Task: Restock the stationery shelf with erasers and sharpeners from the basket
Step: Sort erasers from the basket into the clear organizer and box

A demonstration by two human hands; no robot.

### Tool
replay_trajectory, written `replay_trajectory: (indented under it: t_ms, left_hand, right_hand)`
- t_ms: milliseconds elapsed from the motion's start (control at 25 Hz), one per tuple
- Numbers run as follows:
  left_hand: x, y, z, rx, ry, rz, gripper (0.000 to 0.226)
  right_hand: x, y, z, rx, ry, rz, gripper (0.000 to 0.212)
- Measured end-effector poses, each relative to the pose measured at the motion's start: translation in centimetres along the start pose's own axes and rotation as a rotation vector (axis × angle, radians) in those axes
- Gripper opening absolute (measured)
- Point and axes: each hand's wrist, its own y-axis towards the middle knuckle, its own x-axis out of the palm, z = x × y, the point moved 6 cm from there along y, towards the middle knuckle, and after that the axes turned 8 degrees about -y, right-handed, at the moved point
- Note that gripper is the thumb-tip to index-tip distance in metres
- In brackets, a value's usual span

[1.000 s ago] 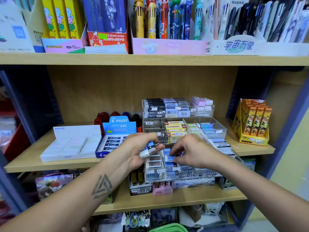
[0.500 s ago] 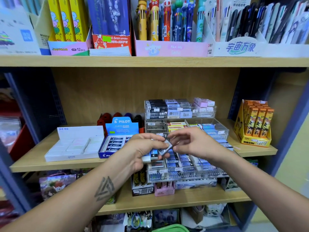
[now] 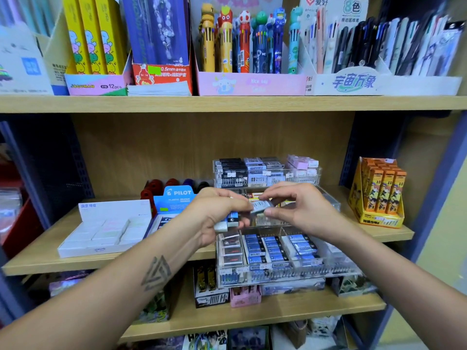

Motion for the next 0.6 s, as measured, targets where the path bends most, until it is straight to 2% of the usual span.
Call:
replay_trajectory:
  t_ms: [80,240,360,440,520,600]
  left_hand:
    - [0.6,1.4,1.9,0.036,0.014,0.001,0.011]
    - [1.8,4.7,5.8,0.157,0.136,0.075,0.014]
    - [2.7,7.2,7.7,0.295,0.438,0.109,0.012]
    - [3.6,8.7,8.1,0.355,0.749,0.076,0.025]
    - [4.4,10.0,7.6,0.312,0.968,-0.013,0.044]
    - [5.0,10.7,7.3,0.274,1.117,-0.065,0.05]
  right_hand:
    - [-1.7,1.5,0.7,0.032,-0.07,0.1,0.021]
    - [-5.7,5.3,4.9,0.238,-0.236,0.378,0.018]
    - [-6.9,8.0,6.8,0.291,-0.334,0.379,0.02]
    - [-6.9,9.5,7.4,0.308,-0.376,0.343,0.021]
    - [-6.4,11.1,8.0,0.315,-0.392,0.302,0.021]
    - [-5.9,12.5,8.5,0.308,-0.399,0.277,0.019]
